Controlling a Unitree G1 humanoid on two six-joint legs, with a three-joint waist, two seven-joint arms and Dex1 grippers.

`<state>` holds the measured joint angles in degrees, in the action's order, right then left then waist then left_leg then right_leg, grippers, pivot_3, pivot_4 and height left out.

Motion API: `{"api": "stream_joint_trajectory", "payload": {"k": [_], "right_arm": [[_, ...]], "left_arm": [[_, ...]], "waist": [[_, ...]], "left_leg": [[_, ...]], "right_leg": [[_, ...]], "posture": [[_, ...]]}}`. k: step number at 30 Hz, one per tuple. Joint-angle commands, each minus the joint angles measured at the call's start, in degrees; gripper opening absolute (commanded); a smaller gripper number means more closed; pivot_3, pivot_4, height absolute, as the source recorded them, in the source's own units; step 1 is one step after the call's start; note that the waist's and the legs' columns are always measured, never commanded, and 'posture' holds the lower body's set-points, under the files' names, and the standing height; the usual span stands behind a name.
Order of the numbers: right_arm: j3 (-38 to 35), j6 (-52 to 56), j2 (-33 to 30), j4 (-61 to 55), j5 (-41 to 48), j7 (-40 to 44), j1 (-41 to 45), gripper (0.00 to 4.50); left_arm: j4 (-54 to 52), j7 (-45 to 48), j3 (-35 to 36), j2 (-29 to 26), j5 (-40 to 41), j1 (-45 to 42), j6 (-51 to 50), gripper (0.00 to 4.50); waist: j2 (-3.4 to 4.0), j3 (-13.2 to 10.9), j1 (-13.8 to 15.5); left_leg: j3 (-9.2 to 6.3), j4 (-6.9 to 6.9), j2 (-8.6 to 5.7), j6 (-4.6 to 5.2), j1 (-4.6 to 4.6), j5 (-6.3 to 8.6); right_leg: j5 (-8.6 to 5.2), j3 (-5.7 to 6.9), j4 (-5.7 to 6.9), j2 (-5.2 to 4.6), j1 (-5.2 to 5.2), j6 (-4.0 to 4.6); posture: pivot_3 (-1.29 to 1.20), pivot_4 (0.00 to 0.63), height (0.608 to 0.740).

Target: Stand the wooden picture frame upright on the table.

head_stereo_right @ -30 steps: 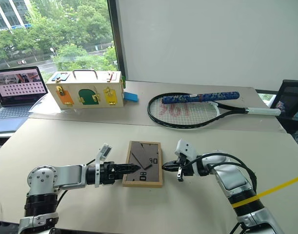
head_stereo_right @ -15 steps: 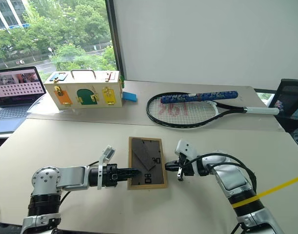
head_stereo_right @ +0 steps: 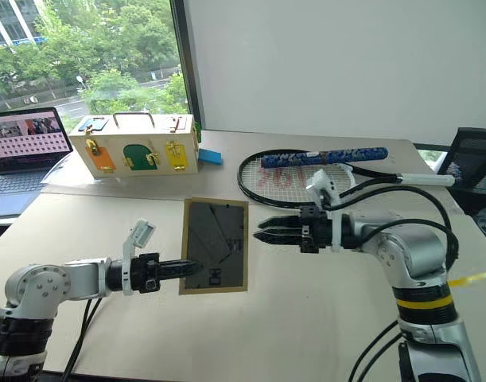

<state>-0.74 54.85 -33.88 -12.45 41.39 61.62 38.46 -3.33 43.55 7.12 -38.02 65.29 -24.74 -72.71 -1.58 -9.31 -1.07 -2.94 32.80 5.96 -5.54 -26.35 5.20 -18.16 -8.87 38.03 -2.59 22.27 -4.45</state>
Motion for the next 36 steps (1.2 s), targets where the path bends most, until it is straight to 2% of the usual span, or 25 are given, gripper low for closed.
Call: {"api": "stream_joint_trajectory", "payload": {"k": [1,4,5,12,16,19,26,36], "right_arm": [[0.68,-0.23,1.76,-1.07,1.01,-2.24,1.21,3.30],[3.38,-2.29,2.70,-0.22,-0.59,-1.77,0.99,4.32],[4.06,-2.83,2.83,0.15,-1.04,-1.64,1.07,4.47],[9.22,-7.10,3.15,1.94,-5.39,-0.53,2.00,4.47],[9.95,-6.61,2.61,-2.14,-2.93,2.77,1.16,4.47],[9.50,-8.99,0.07,-7.65,-1.07,7.59,-1.17,4.47],[5.82,-9.11,-1.21,-8.95,1.90,8.98,-3.54,4.47],[1.21,-21.54,-7.22,-1.58,-7.65,8.46,-7.72,4.47]], "left_arm": [[1.96,2.67,0.43,1.08,2.37,-3.20,-2.46,1.15],[2.62,3.74,-0.03,1.90,2.51,-4.54,-4.41,1.15],[2.75,3.89,-0.16,2.19,2.31,-4.86,-4.87,1.15],[4.62,3.79,-1.13,3.98,0.72,-6.99,-7.07,1.15],[7.58,2.95,-0.68,4.79,0.78,-8.66,-10.45,1.15],[10.51,2.10,0.10,5.00,-0.37,-10.19,-12.20,1.15],[11.71,2.23,0.50,5.27,-1.98,-11.22,-13.52,1.15],[14.87,1.27,3.36,6.41,-1.11,-14.36,-19.07,1.15]], "waist": [[0.00,0.00,0.06],[0.00,-0.02,0.01],[0.01,-0.02,0.00],[0.02,-0.04,-0.08],[0.02,-0.05,-0.04],[0.03,-0.09,0.28],[0.02,-0.10,-0.16],[0.01,-0.11,0.11]], "left_leg": [[0.00,0.00,0.00,0.00,-0.03,0.00],[0.00,-0.04,0.00,0.05,-0.06,0.03],[-0.01,-0.06,0.01,0.06,-0.06,0.04],[-0.03,-0.04,0.01,0.06,-0.06,0.03],[-0.04,-0.04,0.01,0.06,-0.06,0.03],[-0.05,-0.04,0.01,0.06,-0.07,0.03],[-0.09,-0.02,0.01,0.06,-0.08,0.03],[-0.11,0.03,0.00,0.06,-0.08,0.03]], "right_leg": [[0.00,0.01,-0.01,0.00,0.00,-0.01],[-0.02,0.02,0.00,0.00,0.02,-0.01],[-0.03,0.04,0.02,0.00,0.05,0.01],[-0.03,0.07,0.06,0.01,0.04,0.02],[-0.03,0.07,0.06,0.01,0.04,0.02],[-0.03,0.10,0.05,0.00,0.03,0.01],[-0.03,0.13,0.08,0.01,0.03,0.01],[-0.04,0.16,0.06,0.00,0.00,0.01]], "posture": [[0.00,0.150,0.739],[0.00,0.150,0.739],[0.00,0.150,0.739],[0.00,0.150,0.739],[0.00,0.150,0.739],[0.00,0.150,0.739],[0.00,0.150,0.739],[0.00,0.150,0.739]]}}
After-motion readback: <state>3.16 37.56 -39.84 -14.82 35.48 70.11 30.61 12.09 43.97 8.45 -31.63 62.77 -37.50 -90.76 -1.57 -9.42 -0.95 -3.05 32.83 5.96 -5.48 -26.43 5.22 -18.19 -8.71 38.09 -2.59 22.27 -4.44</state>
